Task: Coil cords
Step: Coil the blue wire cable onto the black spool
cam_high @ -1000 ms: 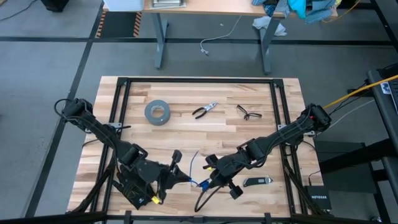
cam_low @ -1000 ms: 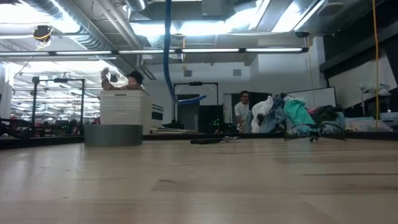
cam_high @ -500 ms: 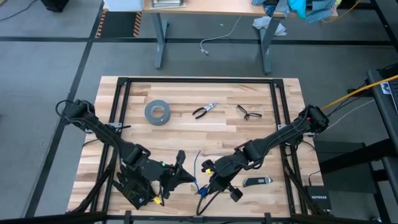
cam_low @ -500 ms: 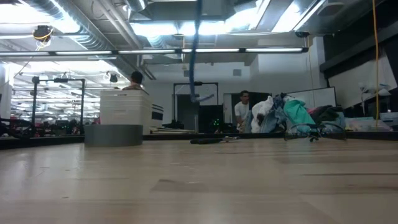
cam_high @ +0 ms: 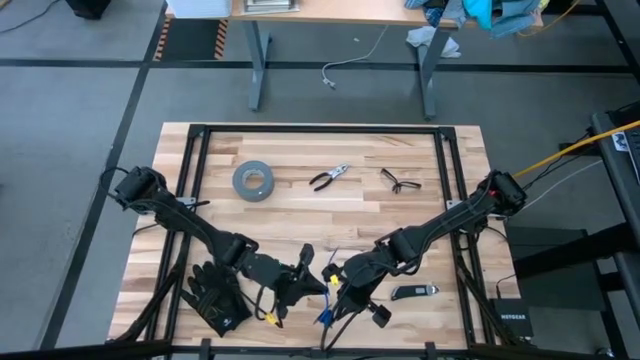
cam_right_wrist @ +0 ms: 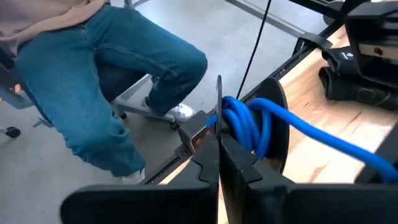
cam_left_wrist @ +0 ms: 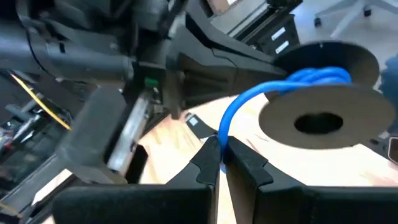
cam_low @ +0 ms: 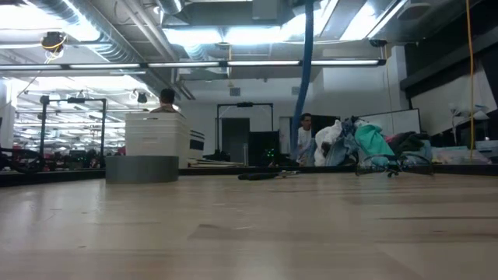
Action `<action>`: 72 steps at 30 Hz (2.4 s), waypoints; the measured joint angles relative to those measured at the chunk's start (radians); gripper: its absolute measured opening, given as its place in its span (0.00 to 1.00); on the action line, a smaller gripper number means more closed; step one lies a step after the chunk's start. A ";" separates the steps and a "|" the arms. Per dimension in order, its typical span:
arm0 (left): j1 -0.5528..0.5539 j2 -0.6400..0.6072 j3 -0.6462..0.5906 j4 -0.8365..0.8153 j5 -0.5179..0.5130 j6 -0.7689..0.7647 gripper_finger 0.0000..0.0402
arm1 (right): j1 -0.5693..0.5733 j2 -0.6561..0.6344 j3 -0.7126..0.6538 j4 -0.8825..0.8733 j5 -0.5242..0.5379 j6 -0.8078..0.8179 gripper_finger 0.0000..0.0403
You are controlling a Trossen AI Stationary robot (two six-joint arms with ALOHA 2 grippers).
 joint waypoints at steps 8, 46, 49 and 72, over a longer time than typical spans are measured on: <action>0.013 0.008 0.000 0.026 0.068 -0.005 0.03 | 0.000 0.000 0.000 0.003 -0.008 -0.024 0.00; 0.097 0.008 0.000 -0.074 0.139 -0.217 0.32 | 0.001 0.000 0.000 0.006 -0.180 -0.018 0.00; 0.088 0.008 0.000 -0.105 0.162 -0.228 0.32 | 0.001 0.000 0.001 0.006 -0.191 -0.018 0.00; 0.085 0.008 -0.001 -0.176 0.157 -0.338 0.32 | 0.001 0.000 0.001 0.003 -0.205 0.004 0.00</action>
